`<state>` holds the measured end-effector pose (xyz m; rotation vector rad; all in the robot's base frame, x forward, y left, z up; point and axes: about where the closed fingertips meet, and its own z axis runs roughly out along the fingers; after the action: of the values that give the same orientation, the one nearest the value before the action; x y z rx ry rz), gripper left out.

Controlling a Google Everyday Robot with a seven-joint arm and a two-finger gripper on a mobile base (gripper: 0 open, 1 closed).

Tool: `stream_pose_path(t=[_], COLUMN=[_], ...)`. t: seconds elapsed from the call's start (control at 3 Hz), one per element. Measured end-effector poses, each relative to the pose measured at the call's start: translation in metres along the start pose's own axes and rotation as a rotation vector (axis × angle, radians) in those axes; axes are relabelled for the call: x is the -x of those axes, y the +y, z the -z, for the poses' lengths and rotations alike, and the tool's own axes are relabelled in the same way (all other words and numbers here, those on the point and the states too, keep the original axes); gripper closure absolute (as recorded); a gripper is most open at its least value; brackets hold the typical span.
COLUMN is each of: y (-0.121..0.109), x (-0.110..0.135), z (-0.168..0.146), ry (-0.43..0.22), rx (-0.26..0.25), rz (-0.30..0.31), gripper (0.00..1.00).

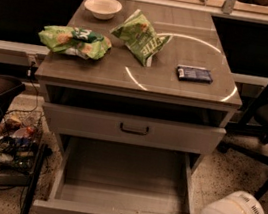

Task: Close middle drawer

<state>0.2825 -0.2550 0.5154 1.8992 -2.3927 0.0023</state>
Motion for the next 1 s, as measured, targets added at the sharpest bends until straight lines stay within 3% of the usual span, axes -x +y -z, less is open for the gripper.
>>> stream_pose_path(t=[0.67,1.0], y=[0.002,-0.002], x=[-0.006,0.017], z=[-0.079,-0.108], ry=[0.039,0.034], rx=[0.010,0.029], rz=[0.107,0.229], gripper=[1.00,1.00])
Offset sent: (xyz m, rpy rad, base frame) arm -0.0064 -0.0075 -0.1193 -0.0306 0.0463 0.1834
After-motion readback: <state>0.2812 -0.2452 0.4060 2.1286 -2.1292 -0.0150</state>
